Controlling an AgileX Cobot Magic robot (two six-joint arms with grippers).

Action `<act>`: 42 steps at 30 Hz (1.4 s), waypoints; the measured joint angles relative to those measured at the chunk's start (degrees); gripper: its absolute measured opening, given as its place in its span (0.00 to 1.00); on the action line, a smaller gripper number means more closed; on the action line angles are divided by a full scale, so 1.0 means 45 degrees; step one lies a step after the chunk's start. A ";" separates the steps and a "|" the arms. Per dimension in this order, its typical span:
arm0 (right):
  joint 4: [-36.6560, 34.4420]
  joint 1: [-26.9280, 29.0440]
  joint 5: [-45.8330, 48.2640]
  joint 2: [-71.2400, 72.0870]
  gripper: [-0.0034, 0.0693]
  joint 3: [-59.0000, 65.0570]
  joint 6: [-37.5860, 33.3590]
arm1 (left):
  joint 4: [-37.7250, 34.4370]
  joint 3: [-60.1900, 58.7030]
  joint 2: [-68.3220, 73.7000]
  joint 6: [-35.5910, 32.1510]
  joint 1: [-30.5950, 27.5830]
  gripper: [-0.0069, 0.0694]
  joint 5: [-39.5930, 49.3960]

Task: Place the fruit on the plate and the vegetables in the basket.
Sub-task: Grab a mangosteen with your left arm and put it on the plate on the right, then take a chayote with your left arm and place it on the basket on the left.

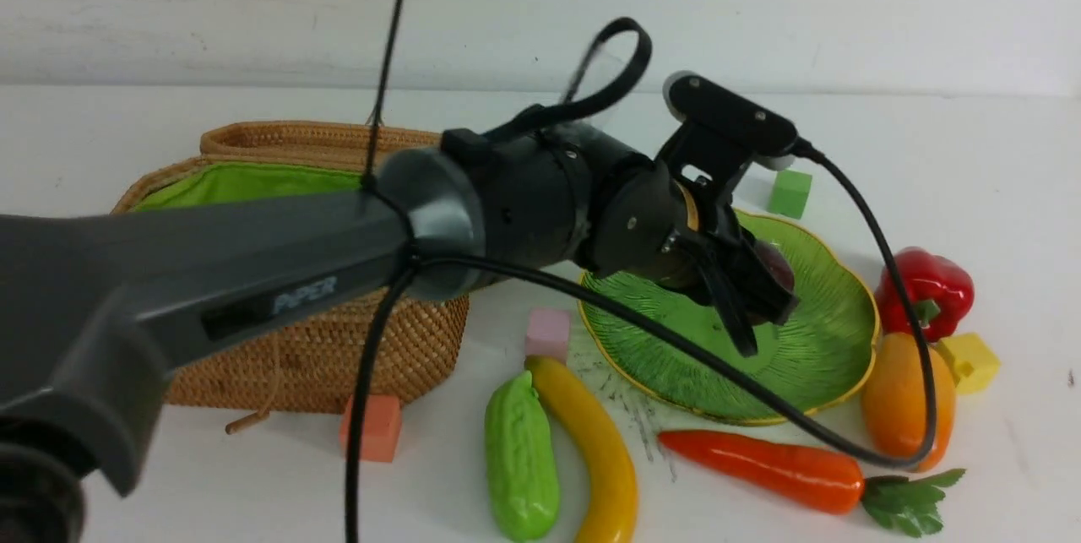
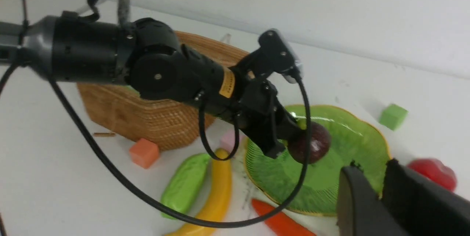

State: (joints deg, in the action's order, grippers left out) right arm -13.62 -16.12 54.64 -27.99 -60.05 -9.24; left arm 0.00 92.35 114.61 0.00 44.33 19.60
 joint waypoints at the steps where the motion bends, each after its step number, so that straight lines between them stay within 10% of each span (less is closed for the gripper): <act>1: 0.0356 0.0000 0.0188 0.0000 0.22 0.0000 0.0356 | 0.0000 0.0194 0.0240 0.0000 0.0000 0.24 -0.0031; 18: 0.0492 0.0000 0.0869 0.0000 0.24 0.0000 0.0706 | 0.0000 0.0323 -0.0363 0.0000 0.0000 0.81 0.1643; 22: 0.0334 0.0000 0.1150 0.0000 0.24 0.0000 0.0706 | 0.0000 0.0323 -0.1944 0.0633 0.0000 0.71 0.3765; 29: 0.0302 0.0000 0.1709 0.0000 0.24 0.0000 0.0706 | -0.0277 0.0330 -0.4407 0.2423 0.0000 0.07 0.9280; 42: 0.0302 0.0000 0.2446 0.0000 0.26 0.0000 0.0706 | 0.0736 -0.2636 -0.3774 0.5159 0.2258 0.12 0.8893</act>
State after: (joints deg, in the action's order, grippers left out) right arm -12.26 -16.12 65.64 -27.99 -60.05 -6.06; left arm 3.31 80.49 97.63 23.21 54.49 59.62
